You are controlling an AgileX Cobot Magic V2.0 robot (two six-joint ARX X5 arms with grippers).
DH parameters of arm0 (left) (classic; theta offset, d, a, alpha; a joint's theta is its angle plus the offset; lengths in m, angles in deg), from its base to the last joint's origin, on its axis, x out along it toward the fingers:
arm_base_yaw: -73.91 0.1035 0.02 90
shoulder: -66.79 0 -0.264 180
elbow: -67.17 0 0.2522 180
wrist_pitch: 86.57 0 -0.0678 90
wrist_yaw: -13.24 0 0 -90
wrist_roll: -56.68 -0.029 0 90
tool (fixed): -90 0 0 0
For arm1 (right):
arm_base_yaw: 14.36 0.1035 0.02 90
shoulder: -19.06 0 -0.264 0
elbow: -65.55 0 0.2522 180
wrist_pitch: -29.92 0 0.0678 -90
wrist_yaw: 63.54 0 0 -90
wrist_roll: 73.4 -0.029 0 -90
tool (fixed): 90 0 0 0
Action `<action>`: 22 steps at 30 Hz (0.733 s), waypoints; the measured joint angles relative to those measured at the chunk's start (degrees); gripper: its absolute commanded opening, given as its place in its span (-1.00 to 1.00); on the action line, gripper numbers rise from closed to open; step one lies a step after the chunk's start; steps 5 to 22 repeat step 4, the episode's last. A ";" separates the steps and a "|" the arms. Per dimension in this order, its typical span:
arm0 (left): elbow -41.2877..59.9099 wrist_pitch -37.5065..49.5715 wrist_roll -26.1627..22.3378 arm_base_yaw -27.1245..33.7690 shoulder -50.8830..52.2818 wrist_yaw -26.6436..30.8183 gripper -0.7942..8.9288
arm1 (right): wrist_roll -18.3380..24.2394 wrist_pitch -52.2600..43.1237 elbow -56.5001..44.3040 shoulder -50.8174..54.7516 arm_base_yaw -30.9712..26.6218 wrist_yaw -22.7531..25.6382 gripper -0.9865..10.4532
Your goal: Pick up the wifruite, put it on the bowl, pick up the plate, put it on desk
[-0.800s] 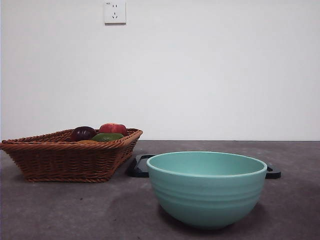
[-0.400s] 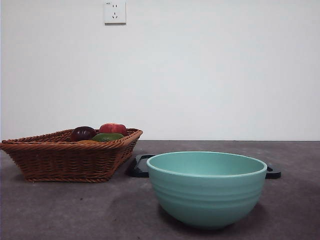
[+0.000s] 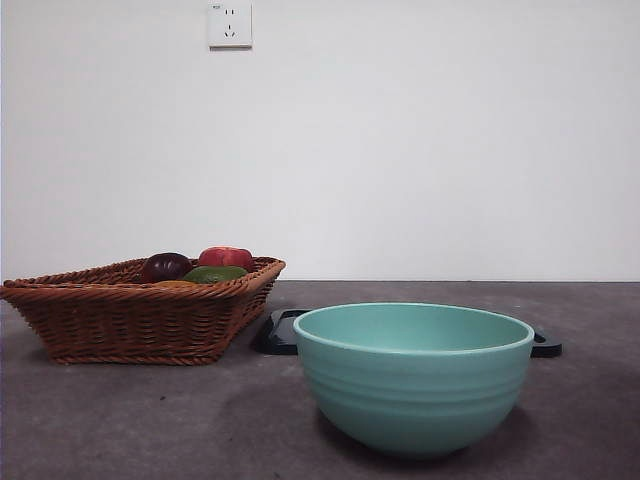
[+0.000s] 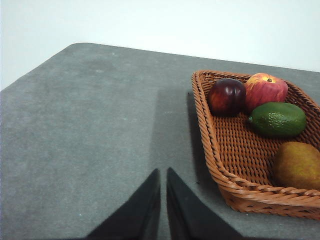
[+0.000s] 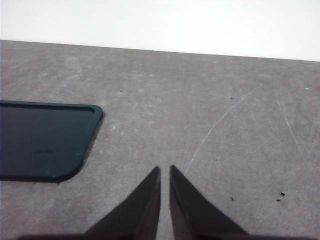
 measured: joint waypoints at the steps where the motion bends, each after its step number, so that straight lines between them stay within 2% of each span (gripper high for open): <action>1: 0.00 0.00 0.00 0.00 0.00 0.00 -0.80 | 0.00 -0.02 0.00 0.00 0.00 0.00 -0.78; 22: 0.00 0.00 0.00 0.00 0.00 0.00 -0.80 | 0.00 0.00 0.00 0.00 0.00 0.00 -0.78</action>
